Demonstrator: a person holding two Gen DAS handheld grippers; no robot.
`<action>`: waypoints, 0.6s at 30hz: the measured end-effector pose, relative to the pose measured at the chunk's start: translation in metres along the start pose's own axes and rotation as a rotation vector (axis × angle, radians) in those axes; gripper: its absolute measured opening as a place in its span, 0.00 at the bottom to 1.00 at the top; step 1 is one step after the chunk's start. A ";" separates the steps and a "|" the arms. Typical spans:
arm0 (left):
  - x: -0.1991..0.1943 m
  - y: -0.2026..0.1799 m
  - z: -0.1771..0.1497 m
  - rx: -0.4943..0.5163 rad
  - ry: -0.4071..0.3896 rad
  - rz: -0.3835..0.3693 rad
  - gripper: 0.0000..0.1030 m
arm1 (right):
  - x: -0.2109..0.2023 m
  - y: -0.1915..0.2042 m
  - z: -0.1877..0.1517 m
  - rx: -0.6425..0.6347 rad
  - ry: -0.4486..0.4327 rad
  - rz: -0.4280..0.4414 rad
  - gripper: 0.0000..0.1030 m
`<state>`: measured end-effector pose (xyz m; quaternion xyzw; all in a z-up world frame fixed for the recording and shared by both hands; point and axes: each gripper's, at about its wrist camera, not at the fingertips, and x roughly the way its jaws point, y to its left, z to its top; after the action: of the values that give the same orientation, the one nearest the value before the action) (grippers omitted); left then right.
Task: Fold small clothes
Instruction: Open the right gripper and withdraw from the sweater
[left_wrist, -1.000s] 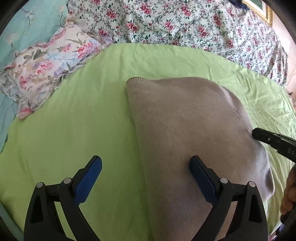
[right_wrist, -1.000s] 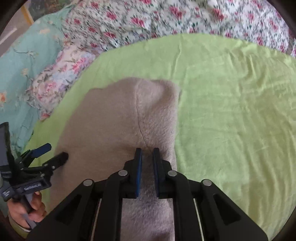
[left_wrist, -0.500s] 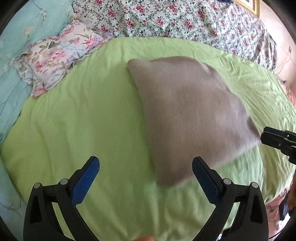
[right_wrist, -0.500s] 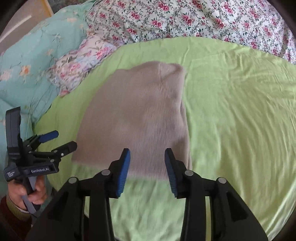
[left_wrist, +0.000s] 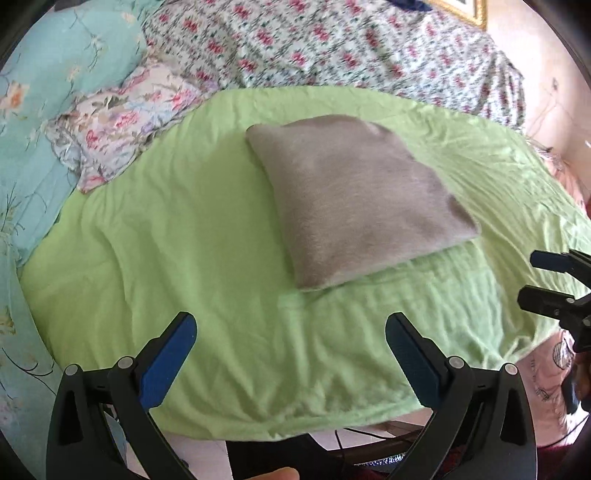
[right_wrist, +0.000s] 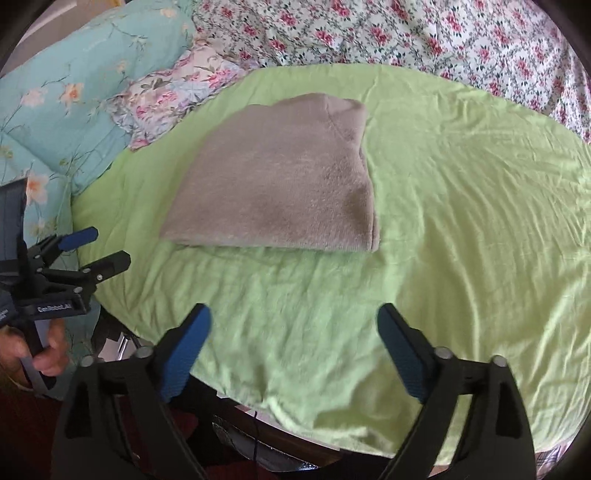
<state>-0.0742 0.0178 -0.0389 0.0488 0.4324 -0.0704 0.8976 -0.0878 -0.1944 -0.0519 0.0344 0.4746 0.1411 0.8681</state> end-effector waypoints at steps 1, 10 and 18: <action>-0.002 -0.002 0.000 0.007 -0.005 -0.004 0.99 | -0.001 0.000 -0.001 -0.006 -0.001 -0.002 0.96; 0.025 0.005 0.005 0.001 0.027 0.030 0.99 | 0.021 -0.003 0.005 -0.005 0.022 0.000 0.97; 0.039 0.014 0.019 -0.019 0.037 0.063 0.99 | 0.042 -0.001 0.020 -0.029 0.043 0.003 0.97</action>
<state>-0.0333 0.0254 -0.0576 0.0551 0.4477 -0.0369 0.8917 -0.0491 -0.1821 -0.0751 0.0197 0.4910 0.1501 0.8579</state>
